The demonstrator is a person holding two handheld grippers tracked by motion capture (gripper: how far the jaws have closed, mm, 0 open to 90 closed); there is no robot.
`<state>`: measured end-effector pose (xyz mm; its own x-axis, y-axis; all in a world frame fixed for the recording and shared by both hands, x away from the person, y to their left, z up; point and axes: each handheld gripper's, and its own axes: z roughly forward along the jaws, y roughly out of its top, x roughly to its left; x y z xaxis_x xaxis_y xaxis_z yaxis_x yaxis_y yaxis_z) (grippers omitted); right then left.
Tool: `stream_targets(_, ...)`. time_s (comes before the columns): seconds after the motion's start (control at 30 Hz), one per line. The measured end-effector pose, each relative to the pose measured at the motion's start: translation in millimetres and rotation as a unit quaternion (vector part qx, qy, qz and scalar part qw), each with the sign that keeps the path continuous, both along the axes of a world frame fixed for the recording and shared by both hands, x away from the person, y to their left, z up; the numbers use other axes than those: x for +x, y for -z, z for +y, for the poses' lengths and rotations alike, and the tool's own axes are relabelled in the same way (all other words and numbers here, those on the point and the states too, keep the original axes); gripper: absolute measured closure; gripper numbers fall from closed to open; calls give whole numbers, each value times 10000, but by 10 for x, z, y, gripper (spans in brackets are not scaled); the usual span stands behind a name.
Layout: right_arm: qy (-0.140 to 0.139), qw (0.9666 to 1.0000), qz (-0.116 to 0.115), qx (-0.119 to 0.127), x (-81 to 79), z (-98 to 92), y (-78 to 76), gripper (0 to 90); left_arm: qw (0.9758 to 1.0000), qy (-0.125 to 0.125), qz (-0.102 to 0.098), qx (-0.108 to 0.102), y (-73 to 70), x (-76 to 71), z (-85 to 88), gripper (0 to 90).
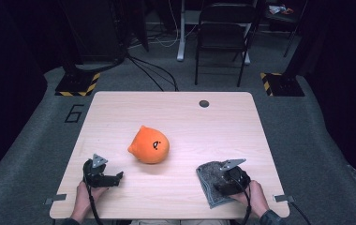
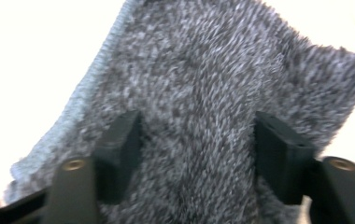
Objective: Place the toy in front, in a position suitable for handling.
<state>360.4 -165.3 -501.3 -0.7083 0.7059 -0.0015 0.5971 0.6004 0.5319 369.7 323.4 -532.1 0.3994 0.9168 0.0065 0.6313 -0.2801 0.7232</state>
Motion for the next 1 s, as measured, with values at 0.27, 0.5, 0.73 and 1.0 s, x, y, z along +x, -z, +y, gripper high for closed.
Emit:
stream_targets(0.27,-72,9999,-63,55,-17,0,-12,566,10000,-4,5,3,-1,0,-1,0)
stream_targets(0.5,-135,9998,-111,105,-35,-4,-21,699,10000,-1,2,4,-1,0,0,0)
stream_targets(0.73,-66,9997,-94,235,-32,-9,-39,722,10000,4,0,1,0,0,1,0)
stream_targets(1.0,-83,9992,-165,365,-47,-25,-127,724,10000,3,4,5,-1,0,0,0)
